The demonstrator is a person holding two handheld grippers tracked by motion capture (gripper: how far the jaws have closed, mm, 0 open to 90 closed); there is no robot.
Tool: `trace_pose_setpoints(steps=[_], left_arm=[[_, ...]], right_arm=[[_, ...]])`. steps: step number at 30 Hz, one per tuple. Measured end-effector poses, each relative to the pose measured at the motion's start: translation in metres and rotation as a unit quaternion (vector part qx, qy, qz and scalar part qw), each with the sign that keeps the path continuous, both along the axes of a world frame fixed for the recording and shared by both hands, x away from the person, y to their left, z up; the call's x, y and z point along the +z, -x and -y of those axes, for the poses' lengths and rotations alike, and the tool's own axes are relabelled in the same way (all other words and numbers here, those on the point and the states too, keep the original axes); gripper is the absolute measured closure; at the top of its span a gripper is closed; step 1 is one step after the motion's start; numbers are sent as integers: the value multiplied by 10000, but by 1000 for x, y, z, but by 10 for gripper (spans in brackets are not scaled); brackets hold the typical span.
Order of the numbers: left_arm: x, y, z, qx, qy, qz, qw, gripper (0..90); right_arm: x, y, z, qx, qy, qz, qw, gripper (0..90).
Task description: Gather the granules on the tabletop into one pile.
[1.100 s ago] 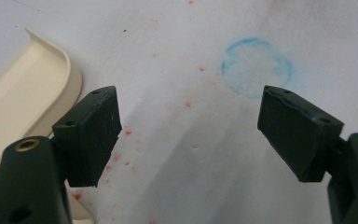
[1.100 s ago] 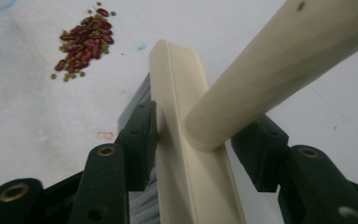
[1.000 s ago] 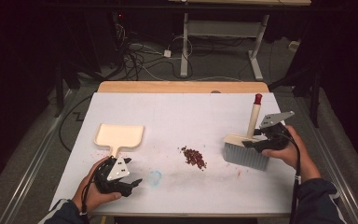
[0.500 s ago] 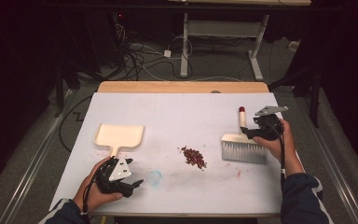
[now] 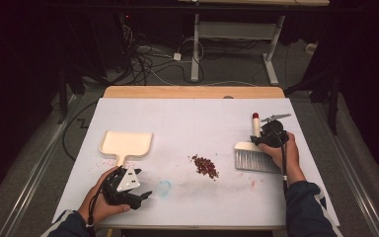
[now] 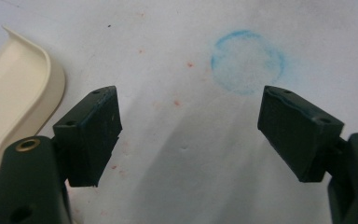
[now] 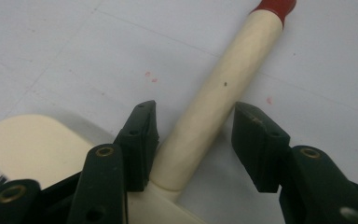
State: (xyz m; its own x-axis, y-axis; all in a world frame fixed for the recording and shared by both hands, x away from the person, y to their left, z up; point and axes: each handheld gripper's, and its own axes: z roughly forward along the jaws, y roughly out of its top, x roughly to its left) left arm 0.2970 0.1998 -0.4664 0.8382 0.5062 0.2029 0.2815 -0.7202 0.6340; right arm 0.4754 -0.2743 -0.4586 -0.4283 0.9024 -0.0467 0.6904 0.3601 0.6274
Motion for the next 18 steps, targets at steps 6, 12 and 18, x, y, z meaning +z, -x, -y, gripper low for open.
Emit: trace_pose_setpoints(steps=[6, 12, 18], left_arm=[[0, 0, -1, -1, 23, -3, 10000, 207], [0, 1, -1, -18, 28, -5, 10000, 207], [1, 1, -1, -1, 34, 9, 10000, 207]], right_arm=[[-2, -2, -3, 55, 57, -23, 10000, 518], [-1, -2, -4, 126, 148, 3, 9998, 520], [-1, -2, -5, 140, 209, 54, 9997, 456]])
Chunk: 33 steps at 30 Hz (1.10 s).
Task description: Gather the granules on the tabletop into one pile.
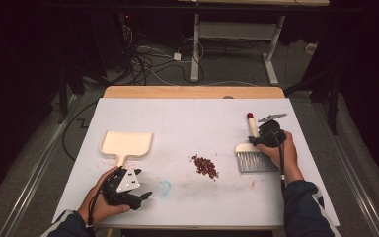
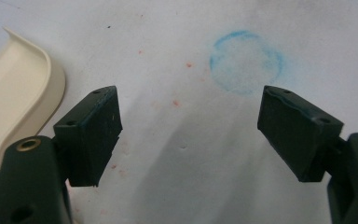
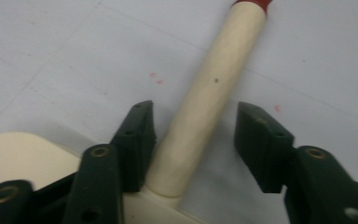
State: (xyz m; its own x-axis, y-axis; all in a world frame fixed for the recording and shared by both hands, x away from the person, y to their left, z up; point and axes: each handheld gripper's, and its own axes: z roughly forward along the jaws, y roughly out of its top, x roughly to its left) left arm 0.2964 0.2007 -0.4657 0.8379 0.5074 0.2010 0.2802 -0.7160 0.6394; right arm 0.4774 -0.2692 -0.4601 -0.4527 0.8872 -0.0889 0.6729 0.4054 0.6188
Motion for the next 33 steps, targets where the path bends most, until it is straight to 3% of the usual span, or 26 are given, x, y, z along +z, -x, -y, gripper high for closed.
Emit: trace_pose_setpoints(steps=[4, 12, 17, 20, 27, 33], left_arm=[[0, 0, -1, 18, 32, 13, 10000, 207], [3, 1, -2, 50, 67, 84, 9999, 207], [4, 2, -4, 77, 95, 122, 9999, 207], [4, 2, -4, 79, 92, 120, 9999, 207], [5, 1, -4, 127, 99, 139, 9998, 207], [6, 0, -5, 211, 114, 190, 9995, 207]], right_arm=[[3, 2, 2, -29, -71, 91, 9999, 387], [32, 22, 1, 102, -382, 791, 9961, 312], [55, 43, -2, 353, -522, 1390, 9883, 290], [66, 56, -5, 521, -658, 1639, 9829, 274], [80, 86, -8, 759, -743, 2017, 9737, 239], [79, 112, -11, 973, -769, 2255, 9663, 204]])
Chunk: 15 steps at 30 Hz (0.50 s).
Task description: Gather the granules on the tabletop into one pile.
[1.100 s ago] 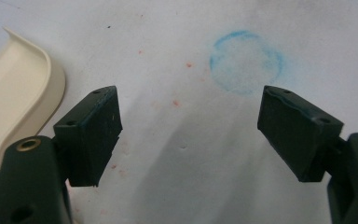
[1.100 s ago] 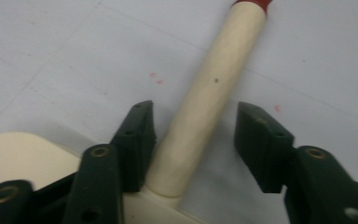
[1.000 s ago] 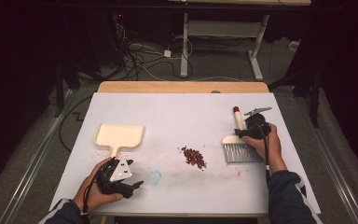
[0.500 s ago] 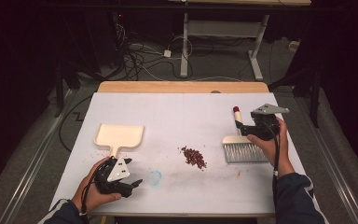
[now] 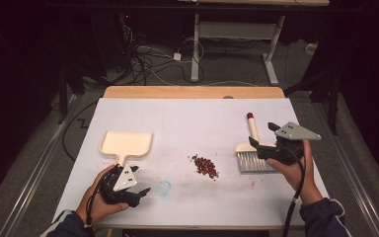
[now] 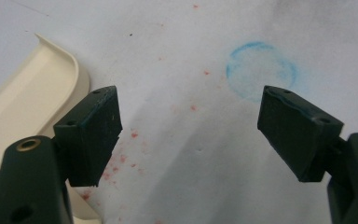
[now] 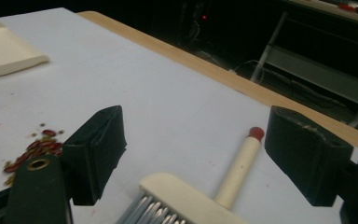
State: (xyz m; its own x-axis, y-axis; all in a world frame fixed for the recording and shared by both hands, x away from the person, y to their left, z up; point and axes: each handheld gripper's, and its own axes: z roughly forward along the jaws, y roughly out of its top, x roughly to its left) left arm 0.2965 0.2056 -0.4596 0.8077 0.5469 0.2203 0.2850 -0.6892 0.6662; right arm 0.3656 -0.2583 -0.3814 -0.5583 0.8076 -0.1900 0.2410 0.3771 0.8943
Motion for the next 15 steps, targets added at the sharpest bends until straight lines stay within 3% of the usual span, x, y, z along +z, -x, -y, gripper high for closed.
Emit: trace_pose_setpoints(steps=[4, 7, 10, 15], left_arm=[[0, -2, 0, 2, 3, -2, 10000, 207], [0, -2, 1, 2, -10, -6, 10000, 207], [-1, -3, 1, 13, -13, -23, 10000, 207], [-2, -2, 0, 53, -49, -9, 10000, 207]], right_arm=[[-6, 18, -4, 158, 149, 173, 9996, 195], [-14, 31, -2, 269, -96, 184, 9994, 195], [-25, 44, -2, 342, 30, 264, 9991, 196], [-44, 62, -1, 416, -54, 204, 9989, 197]])
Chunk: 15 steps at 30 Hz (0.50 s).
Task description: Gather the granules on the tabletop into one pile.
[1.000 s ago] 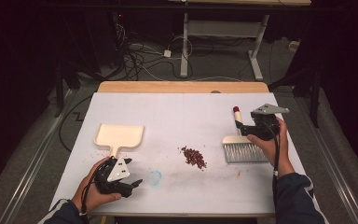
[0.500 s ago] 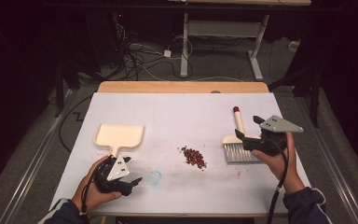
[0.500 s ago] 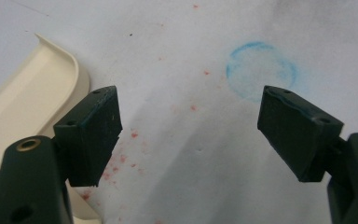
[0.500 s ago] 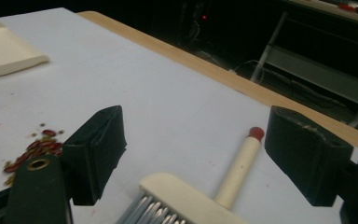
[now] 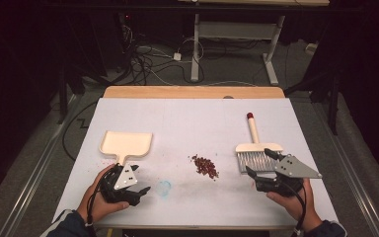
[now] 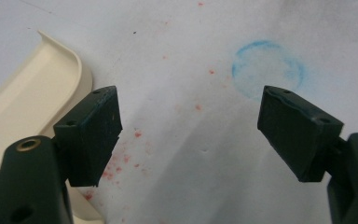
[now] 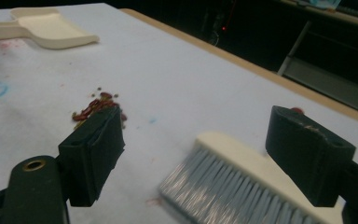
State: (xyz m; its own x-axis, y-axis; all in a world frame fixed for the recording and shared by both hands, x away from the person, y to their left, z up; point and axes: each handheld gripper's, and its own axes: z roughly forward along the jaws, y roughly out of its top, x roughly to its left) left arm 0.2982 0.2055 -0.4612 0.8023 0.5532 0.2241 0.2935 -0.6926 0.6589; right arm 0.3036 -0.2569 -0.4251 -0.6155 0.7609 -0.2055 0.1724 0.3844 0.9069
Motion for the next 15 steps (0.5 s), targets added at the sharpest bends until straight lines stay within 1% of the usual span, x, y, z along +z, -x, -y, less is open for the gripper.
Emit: trace_pose_setpoints(steps=[2, 4, 5, 6, 7, 9, 11, 13, 15], left_arm=[[1, 2, 0, 3, -7, 13, 10000, 207], [2, 3, 0, 3, 7, 66, 10000, 207], [3, 4, 0, -1, 2, 77, 10000, 207], [3, 4, 0, 6, 25, 83, 10000, 207], [2, 5, 0, 1, 6, 94, 10000, 207], [2, 6, -2, 1, -38, 81, 10000, 206], [2, 7, -3, 18, 2, 84, 10000, 207], [2, 7, -3, 16, 15, 82, 10000, 207], [2, 6, -3, 9, 2, 78, 10000, 207]], right_arm=[[-7, 6, -1, 26, 38, -14, 10000, 202], [-10, 11, -3, 58, 115, -63, 9999, 203], [-11, 13, -3, 82, 87, -49, 9999, 203], [-12, 15, -3, 80, 91, -23, 9999, 204], [-12, 17, -4, 100, 121, -5, 9999, 204], [-13, 19, -5, 127, 166, 37, 9998, 204], [-12, 19, -7, 121, 245, 109, 9996, 204], [-12, 18, -8, 163, 206, 77, 9996, 207], [-12, 18, -9, 167, 241, 91, 9995, 207]])
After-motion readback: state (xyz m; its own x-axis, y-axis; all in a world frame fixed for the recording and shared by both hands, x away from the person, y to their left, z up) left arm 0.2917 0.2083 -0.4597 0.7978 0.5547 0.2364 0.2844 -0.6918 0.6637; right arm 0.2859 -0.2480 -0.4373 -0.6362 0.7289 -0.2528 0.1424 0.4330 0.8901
